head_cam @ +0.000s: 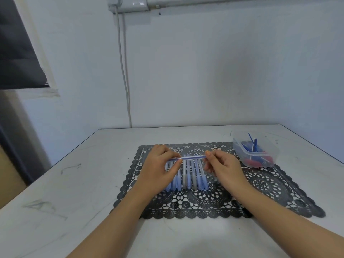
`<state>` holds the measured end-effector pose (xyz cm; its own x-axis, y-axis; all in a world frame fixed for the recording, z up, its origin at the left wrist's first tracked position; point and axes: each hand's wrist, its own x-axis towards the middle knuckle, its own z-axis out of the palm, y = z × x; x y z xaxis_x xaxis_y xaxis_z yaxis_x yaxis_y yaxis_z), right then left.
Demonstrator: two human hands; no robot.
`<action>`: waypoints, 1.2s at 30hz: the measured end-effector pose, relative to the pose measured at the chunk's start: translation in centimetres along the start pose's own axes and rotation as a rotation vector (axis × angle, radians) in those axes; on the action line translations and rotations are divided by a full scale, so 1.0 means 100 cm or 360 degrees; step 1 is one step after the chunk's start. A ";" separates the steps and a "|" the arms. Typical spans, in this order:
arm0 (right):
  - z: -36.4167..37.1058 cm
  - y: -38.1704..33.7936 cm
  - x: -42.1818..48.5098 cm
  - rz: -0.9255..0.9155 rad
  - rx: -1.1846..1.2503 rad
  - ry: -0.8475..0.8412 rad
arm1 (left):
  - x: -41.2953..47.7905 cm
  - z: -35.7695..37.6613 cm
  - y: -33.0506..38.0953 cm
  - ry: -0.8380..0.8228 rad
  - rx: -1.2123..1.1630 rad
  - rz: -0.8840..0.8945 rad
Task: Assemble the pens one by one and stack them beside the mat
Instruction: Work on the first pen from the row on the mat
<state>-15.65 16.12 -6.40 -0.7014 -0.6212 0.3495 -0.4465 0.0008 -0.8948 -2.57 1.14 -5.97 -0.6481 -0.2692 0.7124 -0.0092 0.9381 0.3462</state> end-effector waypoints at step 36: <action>0.000 0.000 -0.002 -0.0264 -0.0165 0.0066 | 0.000 0.001 0.000 0.0078 0.0032 0.0048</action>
<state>-15.52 16.23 -6.44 -0.6348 -0.5867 0.5029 -0.6112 -0.0169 -0.7913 -2.68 1.14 -6.04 -0.6104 -0.2508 0.7513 -0.0060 0.9500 0.3122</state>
